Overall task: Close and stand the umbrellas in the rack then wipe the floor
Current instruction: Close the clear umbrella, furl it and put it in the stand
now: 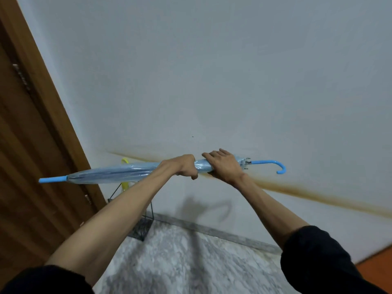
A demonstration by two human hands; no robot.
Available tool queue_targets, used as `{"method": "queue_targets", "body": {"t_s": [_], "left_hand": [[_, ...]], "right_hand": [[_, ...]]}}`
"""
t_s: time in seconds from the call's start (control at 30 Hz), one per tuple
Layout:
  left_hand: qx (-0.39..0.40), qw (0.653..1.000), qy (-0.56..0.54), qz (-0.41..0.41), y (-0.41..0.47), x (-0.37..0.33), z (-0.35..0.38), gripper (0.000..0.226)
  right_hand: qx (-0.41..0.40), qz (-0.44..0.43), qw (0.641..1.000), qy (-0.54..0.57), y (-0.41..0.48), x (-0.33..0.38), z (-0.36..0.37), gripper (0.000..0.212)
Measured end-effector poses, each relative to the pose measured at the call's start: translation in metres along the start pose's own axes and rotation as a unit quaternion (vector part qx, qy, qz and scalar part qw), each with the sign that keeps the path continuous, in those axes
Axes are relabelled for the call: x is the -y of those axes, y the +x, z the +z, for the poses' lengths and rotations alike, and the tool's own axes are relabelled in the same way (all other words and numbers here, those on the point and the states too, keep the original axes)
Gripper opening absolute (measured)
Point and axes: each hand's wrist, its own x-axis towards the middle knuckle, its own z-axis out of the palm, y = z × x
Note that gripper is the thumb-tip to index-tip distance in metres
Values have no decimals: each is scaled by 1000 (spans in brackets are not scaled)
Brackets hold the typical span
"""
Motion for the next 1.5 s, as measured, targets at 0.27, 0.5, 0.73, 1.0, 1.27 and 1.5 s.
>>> {"method": "queue_targets", "body": {"t_s": [0.27,0.5,0.73,1.0,1.27,1.5], "left_hand": [[29,1000,9,0,7,4,-18,27],[-173,977,110,54,10,11,-12,52],[-472,837,-246,129,-12,0,31,111],[-205,730,-649,-61,11,-10,29,66],[-192,807,-558,0,15,9,6,36],[-127,771,-624,-16,11,10,17,32]], "right_hand": [[137,95,986,3,-1,-15,-15,49],[192,185,959,97,10,-17,-18,15],[190,307,899,247,20,-10,-13,15],[159,355,817,425,39,5,-22,14],[214,354,786,460,35,-17,-28,16],[260,355,735,516,41,-15,-35,9]]}}
